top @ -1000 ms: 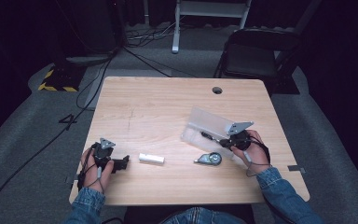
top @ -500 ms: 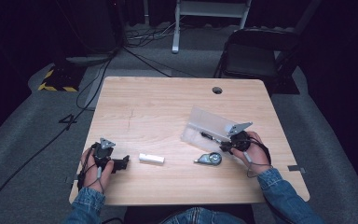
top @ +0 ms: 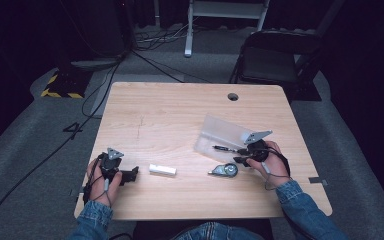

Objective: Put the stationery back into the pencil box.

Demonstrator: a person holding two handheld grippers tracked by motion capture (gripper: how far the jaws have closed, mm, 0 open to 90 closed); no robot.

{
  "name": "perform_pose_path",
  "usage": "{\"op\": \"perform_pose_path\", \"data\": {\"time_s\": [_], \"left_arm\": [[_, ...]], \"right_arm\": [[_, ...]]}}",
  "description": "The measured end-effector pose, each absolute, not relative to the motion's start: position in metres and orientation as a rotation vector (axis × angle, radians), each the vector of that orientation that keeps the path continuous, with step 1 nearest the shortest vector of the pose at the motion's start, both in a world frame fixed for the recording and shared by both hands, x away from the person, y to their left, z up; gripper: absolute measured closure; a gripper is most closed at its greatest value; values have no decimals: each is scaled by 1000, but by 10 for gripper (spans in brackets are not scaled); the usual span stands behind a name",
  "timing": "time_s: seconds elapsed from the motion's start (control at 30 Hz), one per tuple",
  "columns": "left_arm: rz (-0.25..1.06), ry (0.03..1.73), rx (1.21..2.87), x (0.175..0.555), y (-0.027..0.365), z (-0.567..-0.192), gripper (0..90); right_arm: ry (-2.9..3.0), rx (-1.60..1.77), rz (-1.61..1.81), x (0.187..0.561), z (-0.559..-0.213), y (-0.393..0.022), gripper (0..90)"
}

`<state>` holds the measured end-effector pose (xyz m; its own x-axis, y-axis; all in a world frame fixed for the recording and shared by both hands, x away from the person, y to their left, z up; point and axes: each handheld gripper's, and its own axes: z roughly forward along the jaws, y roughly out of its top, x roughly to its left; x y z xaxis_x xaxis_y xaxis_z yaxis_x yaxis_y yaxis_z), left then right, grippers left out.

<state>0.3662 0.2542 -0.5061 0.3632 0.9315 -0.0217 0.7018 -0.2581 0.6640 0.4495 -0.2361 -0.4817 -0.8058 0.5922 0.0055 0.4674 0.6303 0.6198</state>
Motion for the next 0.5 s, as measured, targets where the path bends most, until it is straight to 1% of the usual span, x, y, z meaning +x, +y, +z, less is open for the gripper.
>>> {"op": "perform_pose_path", "data": {"time_s": [0.27,0.5], "left_arm": [[510,1409,2044,366,254,-506,0],[510,1409,2044,366,254,-506,0]], "right_arm": [[2623,884,1007,451,-485,-235,508],[2613,885,1018,450,-486,-233,503]]}}
